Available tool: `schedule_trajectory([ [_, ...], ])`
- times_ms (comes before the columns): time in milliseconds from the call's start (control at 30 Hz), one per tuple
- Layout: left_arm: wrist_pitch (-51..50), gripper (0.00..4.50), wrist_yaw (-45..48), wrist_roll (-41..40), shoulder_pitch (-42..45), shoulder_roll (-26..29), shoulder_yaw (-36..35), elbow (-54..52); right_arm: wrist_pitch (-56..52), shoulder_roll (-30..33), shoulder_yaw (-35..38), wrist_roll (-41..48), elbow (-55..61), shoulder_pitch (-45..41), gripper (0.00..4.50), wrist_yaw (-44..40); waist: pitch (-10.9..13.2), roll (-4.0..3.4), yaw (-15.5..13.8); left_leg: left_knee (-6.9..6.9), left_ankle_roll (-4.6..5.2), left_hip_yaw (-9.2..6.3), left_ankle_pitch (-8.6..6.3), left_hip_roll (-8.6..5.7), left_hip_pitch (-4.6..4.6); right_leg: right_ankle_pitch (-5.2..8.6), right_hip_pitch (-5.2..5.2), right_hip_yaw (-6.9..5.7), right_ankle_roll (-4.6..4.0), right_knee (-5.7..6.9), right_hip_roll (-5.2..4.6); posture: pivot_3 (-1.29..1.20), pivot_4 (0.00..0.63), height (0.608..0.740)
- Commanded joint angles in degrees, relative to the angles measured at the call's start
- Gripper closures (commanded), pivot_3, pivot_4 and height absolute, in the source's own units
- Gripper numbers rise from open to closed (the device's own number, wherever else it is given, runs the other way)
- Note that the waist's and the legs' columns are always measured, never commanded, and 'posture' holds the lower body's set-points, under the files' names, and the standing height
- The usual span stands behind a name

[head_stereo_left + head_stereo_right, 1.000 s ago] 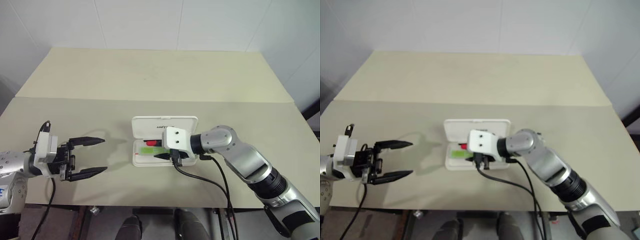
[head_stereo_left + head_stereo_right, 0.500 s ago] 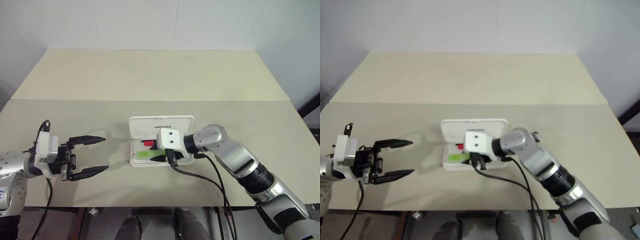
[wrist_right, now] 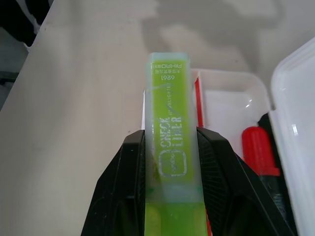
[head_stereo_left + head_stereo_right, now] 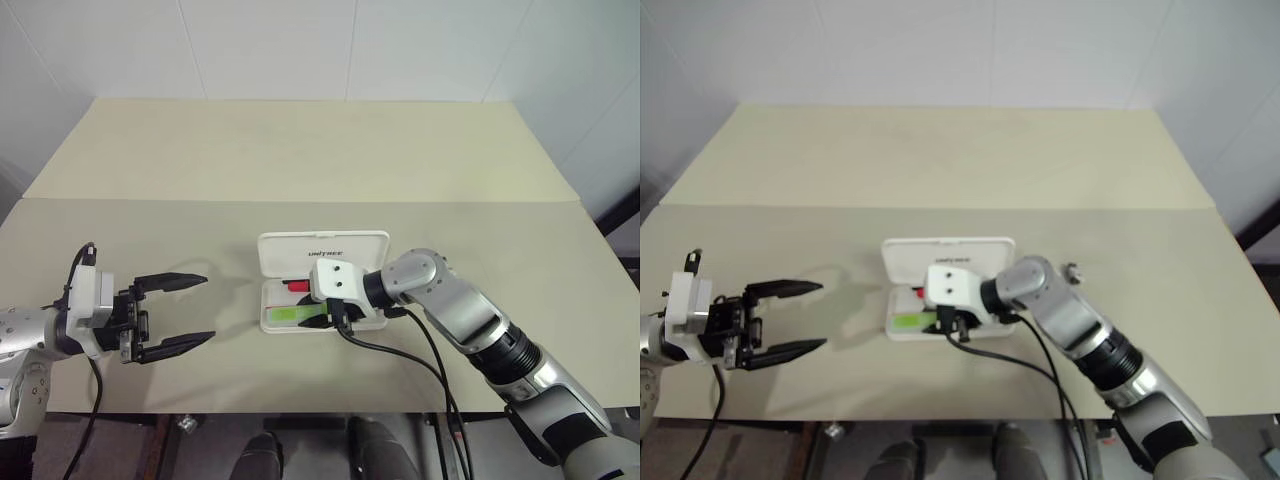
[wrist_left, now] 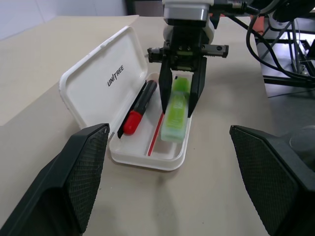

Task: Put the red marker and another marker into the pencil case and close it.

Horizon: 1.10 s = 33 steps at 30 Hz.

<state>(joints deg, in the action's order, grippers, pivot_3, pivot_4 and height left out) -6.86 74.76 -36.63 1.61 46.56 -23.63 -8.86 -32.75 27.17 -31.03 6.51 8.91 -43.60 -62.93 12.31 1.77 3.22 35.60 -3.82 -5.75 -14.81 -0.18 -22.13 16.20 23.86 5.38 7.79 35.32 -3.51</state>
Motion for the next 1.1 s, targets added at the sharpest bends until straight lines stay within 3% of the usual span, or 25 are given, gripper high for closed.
schedule_trajectory([
  [33, 0.5, 0.33, -0.3, -1.2, -0.4, 0.3, -1.5, -2.1, 0.5, -0.7, 0.3, -0.1, -0.2, -0.3, 2.64, -0.3, 0.0, 0.0, 0.0, 0.0, 0.0, 0.0, 0.0, 0.0, 0.0, 0.0, 0.0, 0.0, 0.0, 0.0, 0.0, 0.0, 0.15, 0.74],
  [233, 0.5, 0.33, -0.6, -1.2, -0.5, 0.2, -1.6, -2.4, 1.1, -1.5, 0.4, -0.8, -1.9, -0.8, 2.64, -0.1, 0.0, 0.0, 0.0, 0.0, 0.0, 0.0, 0.0, 0.0, 0.0, 0.0, 0.0, 0.0, 0.0, 0.0, 0.0, 0.0, 0.15, 0.74],
  [267, 0.5, 0.33, -0.6, -1.2, -0.6, 0.2, -1.6, -2.4, 1.1, -1.6, 0.5, -0.8, -1.8, -0.9, 1.91, -0.2, 0.0, 0.0, 0.0, 0.0, 0.0, 0.0, 0.0, 0.0, 0.0, 0.0, 0.0, 0.0, 0.0, 0.0, 0.0, 0.0, 0.15, 0.74],
  [433, 0.5, 0.33, -0.7, -1.0, -0.5, 0.3, -1.7, -2.4, 0.6, -1.1, 1.1, -0.8, -0.8, -1.2, 0.2, -0.4, 0.0, 0.0, 0.0, 0.0, 0.0, 0.0, 0.0, 0.0, 0.0, 0.0, 0.0, 0.0, 0.0, 0.0, 0.0, 0.0, 0.15, 0.74],
  [467, 0.5, 0.33, -0.7, -1.0, -0.5, 0.3, -1.7, -2.3, 0.2, -0.8, 1.4, -0.6, -0.4, -1.3, 0.03, -0.6, 0.0, 0.0, 0.0, 0.0, 0.0, 0.0, 0.0, 0.0, 0.0, 0.0, 0.0, 0.0, 0.0, 0.0, 0.0, 0.0, 0.15, 0.74],
  [667, 0.3, 0.33, -1.1, -1.1, -0.1, 0.3, -1.5, -2.4, -1.6, 2.7, 5.0, 1.6, 2.3, -1.9, 0.03, -2.3, 0.0, 0.0, -0.1, 0.0, 0.0, 0.0, 0.0, 0.0, -0.01, 0.0, 0.0, 0.0, 0.0, 0.0, 0.0, 0.0, 0.15, 0.74],
  [900, 0.3, 0.33, -1.2, -1.4, 0.7, -0.4, -0.8, -1.9, 0.5, 16.3, 13.8, 5.5, 3.0, 1.0, 0.03, -9.5, 0.0, -0.01, -0.3, 0.0, 0.0, 0.0, 0.0, -0.02, -0.01, 0.0, -0.04, -0.01, 0.0, -0.09, -0.01, 0.0, 0.15, 0.74],
  [1100, 0.5, 0.33, -1.2, -0.6, 2.4, -0.7, 0.6, -0.6, 7.8, 23.6, 15.1, 2.0, -3.4, 0.8, 0.03, -12.6, 0.0, -0.03, 0.1, 0.0, 0.01, 0.04, 0.0, 0.0, 0.02, 0.0, -0.06, 0.01, 0.01, -0.12, 0.03, 0.0, 0.15, 0.74],
])
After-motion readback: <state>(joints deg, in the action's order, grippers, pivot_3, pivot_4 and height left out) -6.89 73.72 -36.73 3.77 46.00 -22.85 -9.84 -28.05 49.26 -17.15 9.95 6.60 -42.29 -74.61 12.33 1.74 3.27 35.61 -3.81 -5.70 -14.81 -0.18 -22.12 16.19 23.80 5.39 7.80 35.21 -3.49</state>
